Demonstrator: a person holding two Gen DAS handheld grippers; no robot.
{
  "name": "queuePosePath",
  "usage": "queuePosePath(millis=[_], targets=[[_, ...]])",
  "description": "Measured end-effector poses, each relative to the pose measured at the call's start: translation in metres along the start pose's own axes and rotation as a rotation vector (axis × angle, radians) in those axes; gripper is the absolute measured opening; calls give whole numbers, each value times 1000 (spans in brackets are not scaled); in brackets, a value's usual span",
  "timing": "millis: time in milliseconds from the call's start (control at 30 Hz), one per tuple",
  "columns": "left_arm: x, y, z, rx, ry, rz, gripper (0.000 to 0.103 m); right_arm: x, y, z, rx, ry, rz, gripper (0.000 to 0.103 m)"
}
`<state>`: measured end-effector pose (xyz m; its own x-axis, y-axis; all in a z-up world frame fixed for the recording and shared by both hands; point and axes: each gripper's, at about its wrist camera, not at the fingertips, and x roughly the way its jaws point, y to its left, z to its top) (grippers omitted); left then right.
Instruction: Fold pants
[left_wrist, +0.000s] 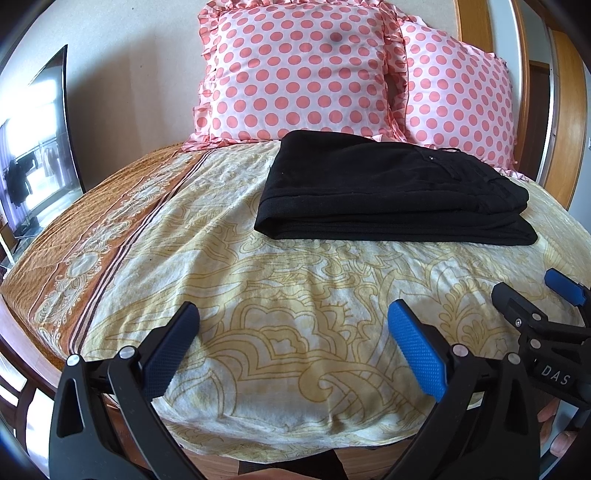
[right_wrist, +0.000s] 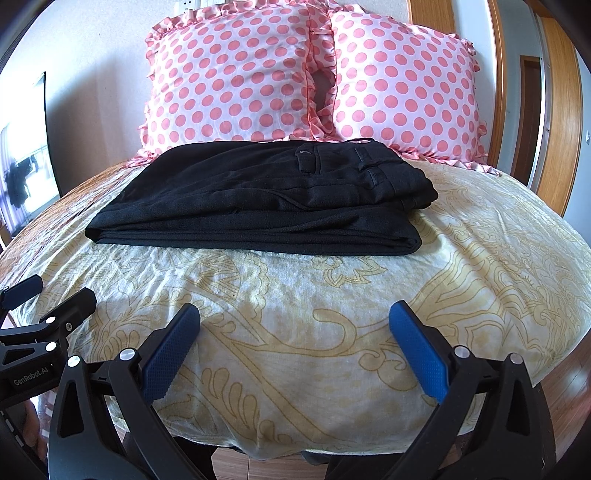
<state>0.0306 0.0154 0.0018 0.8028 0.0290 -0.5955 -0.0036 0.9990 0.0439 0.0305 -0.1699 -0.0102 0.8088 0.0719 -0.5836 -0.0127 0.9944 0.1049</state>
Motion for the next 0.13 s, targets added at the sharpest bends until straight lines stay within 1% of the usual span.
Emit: queuePosePath(millis=[133], targets=[[0, 0, 0, 0, -1, -1, 101, 0, 0, 0, 0, -1, 0, 102]])
